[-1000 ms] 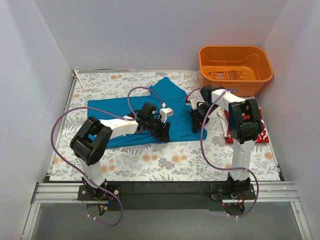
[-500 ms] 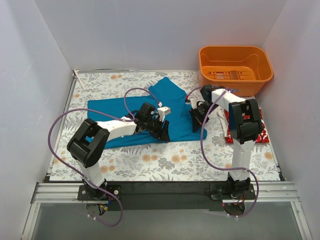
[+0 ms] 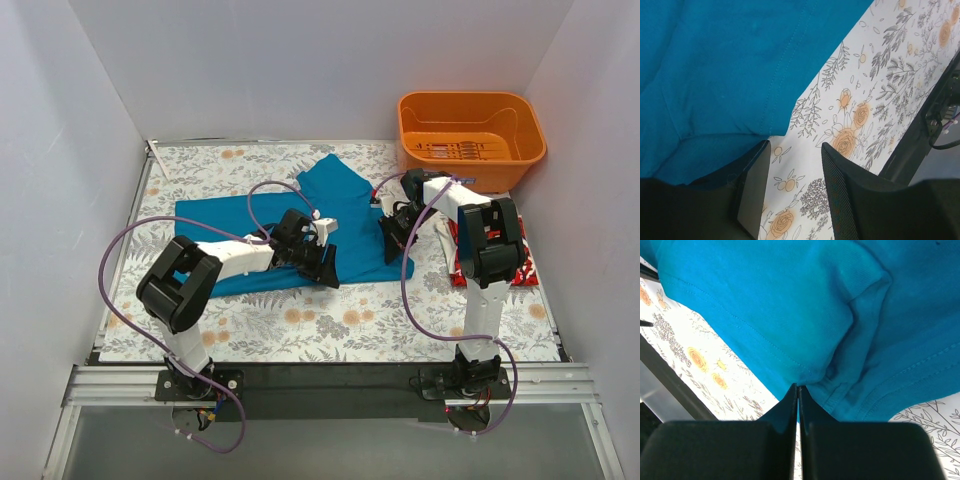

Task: Fold and stack the t-shirts
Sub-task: Fold the tshirt

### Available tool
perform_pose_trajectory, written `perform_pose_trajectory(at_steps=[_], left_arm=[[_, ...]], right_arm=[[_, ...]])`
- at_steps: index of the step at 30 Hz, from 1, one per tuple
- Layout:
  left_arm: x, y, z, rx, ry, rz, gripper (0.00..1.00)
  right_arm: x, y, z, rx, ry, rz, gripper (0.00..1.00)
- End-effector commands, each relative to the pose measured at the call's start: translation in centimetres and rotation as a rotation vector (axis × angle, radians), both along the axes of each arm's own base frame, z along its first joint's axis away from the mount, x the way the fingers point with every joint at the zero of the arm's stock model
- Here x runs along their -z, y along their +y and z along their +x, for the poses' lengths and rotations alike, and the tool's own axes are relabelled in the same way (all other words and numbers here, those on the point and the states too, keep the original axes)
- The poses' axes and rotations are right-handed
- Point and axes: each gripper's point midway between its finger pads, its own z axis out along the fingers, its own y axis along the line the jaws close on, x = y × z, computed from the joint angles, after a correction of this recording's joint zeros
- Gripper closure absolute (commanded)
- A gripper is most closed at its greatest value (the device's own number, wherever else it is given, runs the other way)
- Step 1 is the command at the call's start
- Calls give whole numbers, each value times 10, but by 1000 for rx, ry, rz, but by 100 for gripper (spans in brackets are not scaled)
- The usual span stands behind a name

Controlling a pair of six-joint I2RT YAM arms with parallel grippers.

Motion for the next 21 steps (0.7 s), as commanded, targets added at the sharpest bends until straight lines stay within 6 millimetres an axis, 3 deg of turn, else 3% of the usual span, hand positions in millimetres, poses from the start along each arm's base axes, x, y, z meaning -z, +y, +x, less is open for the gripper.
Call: perform_pose_trajectory(at_steps=[1,12,21], left_arm=[[2,-2,4,-11,18,4,56],[7,-4,11,-35,45,9,58],[-3,-12,18,-31,54,-20,70]], right_arm=[[-26,6,11,-1,-67,43,99],[-26,6,8,-6,-64,50,99],[-26,5,5,-9,-62,48,99]])
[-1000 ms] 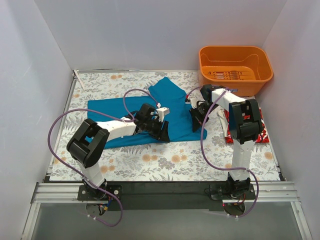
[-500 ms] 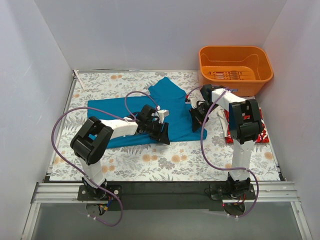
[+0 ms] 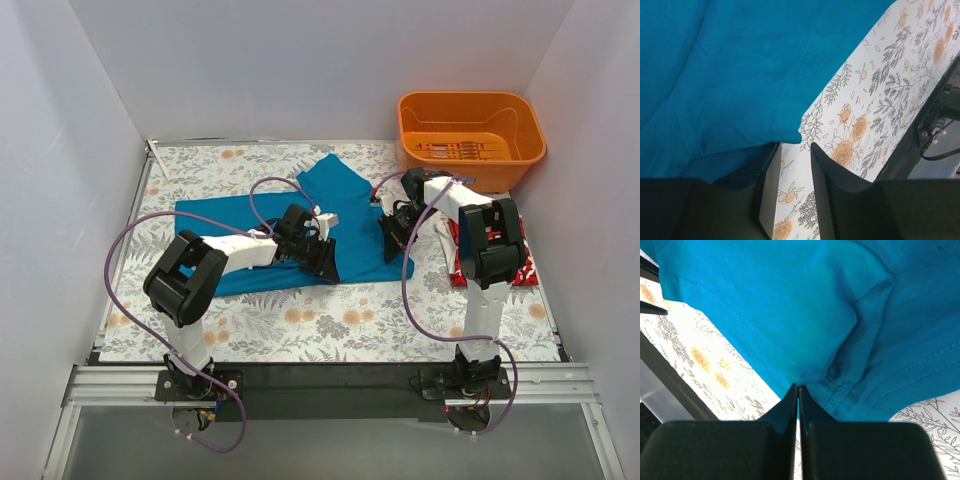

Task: Fold and stack the t-shirts
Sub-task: Fold the tshirt

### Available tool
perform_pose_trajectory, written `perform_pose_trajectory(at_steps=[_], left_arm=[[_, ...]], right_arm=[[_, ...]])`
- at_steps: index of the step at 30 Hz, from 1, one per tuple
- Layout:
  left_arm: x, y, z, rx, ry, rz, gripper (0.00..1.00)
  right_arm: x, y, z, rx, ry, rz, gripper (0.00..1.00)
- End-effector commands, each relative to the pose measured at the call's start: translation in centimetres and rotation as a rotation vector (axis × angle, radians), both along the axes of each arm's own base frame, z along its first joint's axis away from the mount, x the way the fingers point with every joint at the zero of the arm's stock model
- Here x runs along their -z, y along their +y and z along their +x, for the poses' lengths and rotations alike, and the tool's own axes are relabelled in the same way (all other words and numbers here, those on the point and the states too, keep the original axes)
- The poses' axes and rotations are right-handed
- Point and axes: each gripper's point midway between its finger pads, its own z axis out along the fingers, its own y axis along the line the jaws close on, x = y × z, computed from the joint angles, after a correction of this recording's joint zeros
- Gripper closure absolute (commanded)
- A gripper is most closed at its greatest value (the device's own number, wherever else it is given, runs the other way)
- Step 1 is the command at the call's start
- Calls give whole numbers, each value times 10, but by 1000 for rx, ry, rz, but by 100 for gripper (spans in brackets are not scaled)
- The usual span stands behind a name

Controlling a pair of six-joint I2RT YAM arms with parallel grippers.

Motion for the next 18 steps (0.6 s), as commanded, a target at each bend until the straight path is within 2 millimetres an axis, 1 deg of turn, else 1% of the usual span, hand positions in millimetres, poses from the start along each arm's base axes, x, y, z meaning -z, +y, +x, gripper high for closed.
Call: perform_pose_trajectory(at_steps=[1,2,5,6,8,9,10,13,15,18], left_arm=[[-8,-7,8,6,-3,-23,72],[-8,-7,8,6,-1,-24,75],[-9,-8,8,9,-3,-24,82],[-10,-8,9,9,-7,-25,86],[-10,-9,10,10,-5,-22,90],[-11,-8,10,9,-7,-20,98],[-11,-8,11,6,-6,-16,100],[-18,-7,13,7,-22,-27,100],[-30,-7,18,1,-44,-46,100],[-41,-4,27,-15,-68,-66,100]], right_arm=[[-22,4,5,-6,-54,38,99],[-22,4,4,-9,-55,39,99],[-22,4,3,-10,-55,38,99],[-23,4,3,-10,-56,40,99],[-23,5,3,-10,-54,41,99],[-24,5,3,-12,-56,42,99],[-24,4,4,-10,-57,44,99],[-27,6,6,-10,-63,53,99],[-33,9,10,-13,-82,66,99],[-38,11,17,-8,-97,76,99]])
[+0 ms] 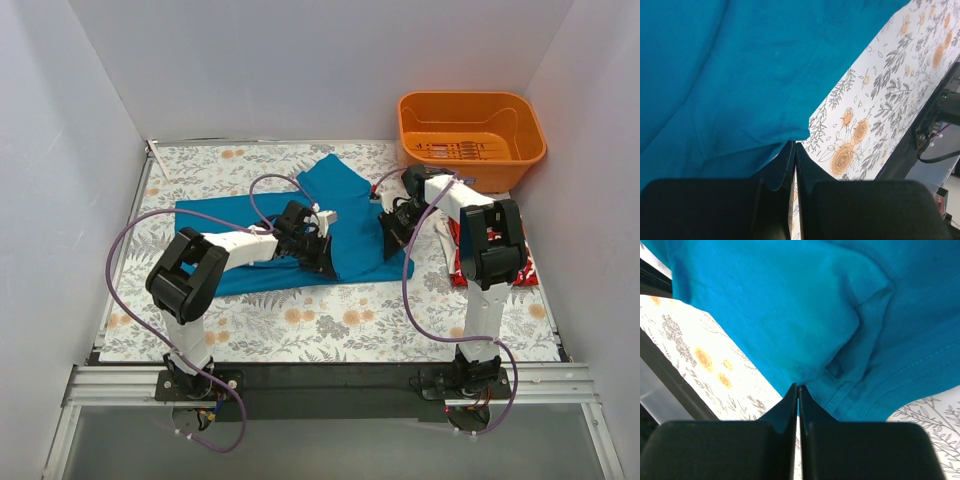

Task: Fold and stack the t-shirts
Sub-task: Fold the tshirt

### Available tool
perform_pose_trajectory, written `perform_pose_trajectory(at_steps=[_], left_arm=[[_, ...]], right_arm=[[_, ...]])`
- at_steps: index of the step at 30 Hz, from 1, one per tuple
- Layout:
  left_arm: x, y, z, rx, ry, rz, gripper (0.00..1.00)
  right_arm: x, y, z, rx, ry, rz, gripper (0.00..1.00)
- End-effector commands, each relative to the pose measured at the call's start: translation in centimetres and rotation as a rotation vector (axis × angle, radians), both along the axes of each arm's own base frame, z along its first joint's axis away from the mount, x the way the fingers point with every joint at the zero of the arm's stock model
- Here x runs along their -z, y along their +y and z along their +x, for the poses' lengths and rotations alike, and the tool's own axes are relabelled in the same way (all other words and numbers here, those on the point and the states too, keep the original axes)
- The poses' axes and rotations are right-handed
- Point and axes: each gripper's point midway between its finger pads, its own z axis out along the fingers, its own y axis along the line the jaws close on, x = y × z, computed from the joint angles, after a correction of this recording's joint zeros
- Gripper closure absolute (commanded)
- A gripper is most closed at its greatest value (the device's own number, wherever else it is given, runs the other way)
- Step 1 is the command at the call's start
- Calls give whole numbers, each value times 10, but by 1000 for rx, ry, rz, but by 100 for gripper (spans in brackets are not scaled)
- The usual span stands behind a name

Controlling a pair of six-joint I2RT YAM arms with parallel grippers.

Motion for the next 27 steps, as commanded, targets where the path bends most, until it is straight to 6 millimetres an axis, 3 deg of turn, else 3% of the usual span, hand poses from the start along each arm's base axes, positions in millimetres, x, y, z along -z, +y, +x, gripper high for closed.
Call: perform_pose_trajectory(at_steps=[1,7,9,14,22,27], left_arm=[[-44,-2,25,-18,-99,-82,100],[-45,1,33,56,-156,-102,98],[-49,3,26,174,-247,-124,82],[-66,10,19,407,-575,-166,61],[-56,7,-2,713,-986,-225,60],[-53,2,-3,771,-1114,-222,64]], right_arm=[[-33,11,17,0,-80,68,99],[-31,13,22,0,-78,67,99],[-30,13,22,0,-77,65,99],[-26,12,19,-1,-65,57,99],[-24,14,19,-7,-66,48,99],[-23,13,17,-8,-65,42,99]])
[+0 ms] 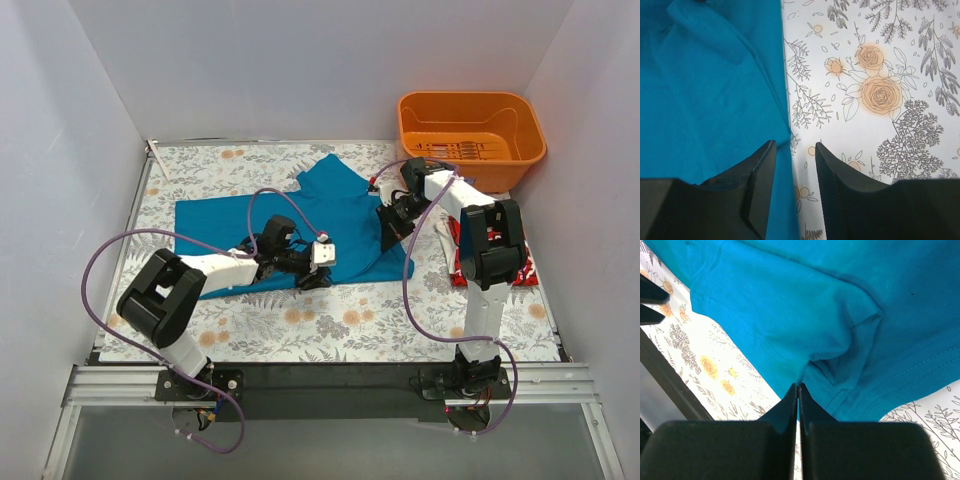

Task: Fold and stack the t-shirts
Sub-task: Fold the tshirt

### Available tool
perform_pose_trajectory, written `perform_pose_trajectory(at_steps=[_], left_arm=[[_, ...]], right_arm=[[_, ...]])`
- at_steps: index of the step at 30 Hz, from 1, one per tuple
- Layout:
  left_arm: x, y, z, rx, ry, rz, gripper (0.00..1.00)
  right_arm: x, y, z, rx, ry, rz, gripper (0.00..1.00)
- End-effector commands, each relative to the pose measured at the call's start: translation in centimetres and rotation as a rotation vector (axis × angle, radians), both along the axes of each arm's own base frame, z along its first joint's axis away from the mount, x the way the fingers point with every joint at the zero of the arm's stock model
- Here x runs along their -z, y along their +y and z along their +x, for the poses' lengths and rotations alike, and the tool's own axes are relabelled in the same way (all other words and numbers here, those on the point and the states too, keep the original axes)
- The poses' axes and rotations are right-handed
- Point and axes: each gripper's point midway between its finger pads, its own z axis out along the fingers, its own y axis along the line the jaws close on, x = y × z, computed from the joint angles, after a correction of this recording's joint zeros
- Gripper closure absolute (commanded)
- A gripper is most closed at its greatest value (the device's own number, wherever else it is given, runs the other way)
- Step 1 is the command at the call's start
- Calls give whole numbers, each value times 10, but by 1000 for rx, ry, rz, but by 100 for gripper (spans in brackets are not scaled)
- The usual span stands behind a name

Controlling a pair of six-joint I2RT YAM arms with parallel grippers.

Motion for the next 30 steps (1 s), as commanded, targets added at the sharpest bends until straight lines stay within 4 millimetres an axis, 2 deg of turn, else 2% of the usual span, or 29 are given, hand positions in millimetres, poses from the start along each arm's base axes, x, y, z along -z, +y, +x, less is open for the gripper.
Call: perform_pose_trajectory(at_steps=[1,5,14,30], left_arm=[[-29,-15,9,108,-252,-91,64],[-23,-18,2,155,-293,-90,67],[-10,-21,8,164,-296,-71,68],[17,-24,11,205,-265,-29,64]], right_arm=[[-8,3,0,-1,-7,4,99],[-6,1,-1,-1,-1,0,99],[-4,3,2,3,2,1,99],[-1,4,-1,1,20,6,99]])
